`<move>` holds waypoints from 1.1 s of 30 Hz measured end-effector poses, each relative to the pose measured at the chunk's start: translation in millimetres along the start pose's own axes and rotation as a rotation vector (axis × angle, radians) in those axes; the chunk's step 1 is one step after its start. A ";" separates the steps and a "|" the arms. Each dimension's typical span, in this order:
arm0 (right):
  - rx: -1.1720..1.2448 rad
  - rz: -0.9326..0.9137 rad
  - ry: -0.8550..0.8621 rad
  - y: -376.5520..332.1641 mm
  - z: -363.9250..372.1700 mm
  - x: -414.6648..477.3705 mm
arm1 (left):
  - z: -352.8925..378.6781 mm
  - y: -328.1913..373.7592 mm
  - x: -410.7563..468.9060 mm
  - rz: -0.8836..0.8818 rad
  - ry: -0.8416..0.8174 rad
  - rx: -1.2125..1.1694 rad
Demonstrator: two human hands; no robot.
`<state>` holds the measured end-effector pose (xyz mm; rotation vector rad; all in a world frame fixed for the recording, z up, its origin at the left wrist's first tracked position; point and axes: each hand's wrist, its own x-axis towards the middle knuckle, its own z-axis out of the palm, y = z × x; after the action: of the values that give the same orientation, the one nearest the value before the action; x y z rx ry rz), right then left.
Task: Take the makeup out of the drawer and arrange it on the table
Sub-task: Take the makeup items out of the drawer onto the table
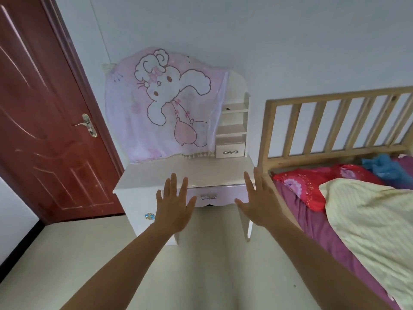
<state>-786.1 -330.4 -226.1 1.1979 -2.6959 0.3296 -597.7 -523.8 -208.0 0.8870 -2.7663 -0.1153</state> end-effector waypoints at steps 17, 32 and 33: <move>0.229 0.409 -0.414 -37.8 199.6 263.0 | 169.6 -137.2 290.1 0.137 -0.318 -0.021; 1.132 1.328 -0.552 -71.8 385.7 325.6 | 364.4 -206.4 380.4 0.149 -0.622 -0.037; 1.256 1.366 -0.512 -72.7 395.8 331.5 | 370.8 -209.9 376.3 0.163 -0.582 -0.030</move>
<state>-977.9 -719.4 -515.4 -1.0104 -3.1654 2.2721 -867.2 -912.1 -523.9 0.6988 -3.3441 -0.4496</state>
